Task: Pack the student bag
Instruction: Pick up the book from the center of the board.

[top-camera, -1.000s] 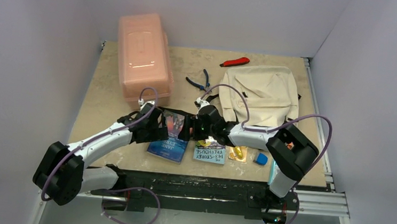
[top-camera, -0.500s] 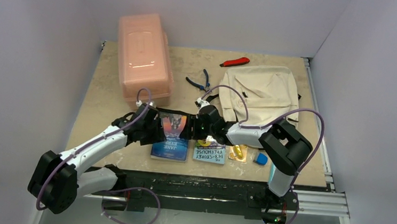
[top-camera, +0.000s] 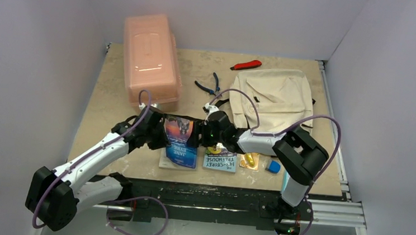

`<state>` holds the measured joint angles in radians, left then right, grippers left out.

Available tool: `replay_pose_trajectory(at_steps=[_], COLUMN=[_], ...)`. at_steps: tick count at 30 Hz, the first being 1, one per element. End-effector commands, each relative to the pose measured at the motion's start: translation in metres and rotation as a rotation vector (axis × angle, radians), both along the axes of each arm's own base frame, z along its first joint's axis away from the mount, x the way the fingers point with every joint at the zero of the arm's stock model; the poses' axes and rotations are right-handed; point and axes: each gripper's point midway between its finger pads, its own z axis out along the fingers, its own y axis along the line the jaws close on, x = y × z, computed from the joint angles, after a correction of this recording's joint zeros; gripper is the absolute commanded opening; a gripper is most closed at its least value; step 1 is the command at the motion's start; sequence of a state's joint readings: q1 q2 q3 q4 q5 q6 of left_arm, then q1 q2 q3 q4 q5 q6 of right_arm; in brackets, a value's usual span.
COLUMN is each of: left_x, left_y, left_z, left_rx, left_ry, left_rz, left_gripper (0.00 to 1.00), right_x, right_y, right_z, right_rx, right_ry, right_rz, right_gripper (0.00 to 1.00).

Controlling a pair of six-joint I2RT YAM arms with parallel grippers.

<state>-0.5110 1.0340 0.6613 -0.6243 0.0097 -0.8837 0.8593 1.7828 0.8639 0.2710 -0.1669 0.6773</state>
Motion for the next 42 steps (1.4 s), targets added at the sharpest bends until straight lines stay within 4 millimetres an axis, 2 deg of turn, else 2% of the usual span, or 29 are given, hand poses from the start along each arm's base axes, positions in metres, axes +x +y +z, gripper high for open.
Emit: replay_pose_trajectory(at_steps=[1,2,4,6,9,11,13,17,20,22,24,26,32,37,42], left_x=[0.01,0.011,0.01,0.011,0.01,0.01,0.009,0.006,0.004,0.002,0.001,0.0,-0.002,-0.003,-0.003], left_y=[-0.008,-0.008,-0.007,-0.008,-0.012,-0.013,-0.014,-0.015,-0.014,-0.013,-0.013,-0.014,-0.015,-0.014,-0.017], left_z=[0.024,0.026,0.03,0.036,0.049,0.061,0.075,0.105,0.122,0.127,0.128,0.13,0.148,0.163,0.164], left_rx=[-0.036,-0.034,-0.031,-0.038,-0.068,-0.091,-0.114,-0.171,-0.2,-0.21,-0.218,-0.232,-0.289,-0.317,-0.332], left_ry=[-0.037,-0.038,-0.037,-0.042,-0.059,-0.082,-0.12,-0.214,-0.268,-0.284,-0.289,-0.291,-0.347,-0.393,-0.398], left_rz=[0.009,0.011,0.011,0.009,0.003,-0.003,-0.011,-0.031,-0.04,-0.037,-0.037,-0.034,-0.019,-0.017,-0.027], left_gripper=[0.0,0.0,0.0,0.0,0.0,0.0,0.0,0.0,0.0,0.0,0.0,0.0,0.0,0.0,0.0], right_x=[-0.002,-0.002,-0.015,-0.046,-0.064,-0.066,-0.065,-0.082,-0.084,-0.076,-0.069,-0.065,-0.058,-0.055,-0.053], right_y=[-0.018,-0.019,-0.015,0.0,0.006,0.005,0.007,0.019,0.008,-0.002,-0.01,-0.007,0.01,0.023,0.04], right_z=[0.024,0.04,0.063,0.082,0.096,0.1,0.111,0.13,0.145,0.149,0.145,0.147,0.118,0.102,0.095], right_rx=[-0.116,-0.145,-0.231,-0.306,-0.412,-0.419,-0.313,-0.031,0.112,0.231,0.338,0.417,0.474,0.521,0.625], right_ry=[-0.211,-0.308,-0.53,-0.739,-0.944,-0.964,-0.876,-0.626,-0.494,-0.347,-0.202,-0.098,0.166,0.268,0.348], right_rz=[0.051,0.055,0.111,0.188,0.211,0.179,0.126,0.163,0.106,0.037,-0.003,-0.004,-0.001,-0.001,0.029], right_gripper=[0.75,0.8,0.88,0.93,0.94,0.97,0.99,0.99,0.99,0.99,0.99,0.99,0.99,0.99,0.99])
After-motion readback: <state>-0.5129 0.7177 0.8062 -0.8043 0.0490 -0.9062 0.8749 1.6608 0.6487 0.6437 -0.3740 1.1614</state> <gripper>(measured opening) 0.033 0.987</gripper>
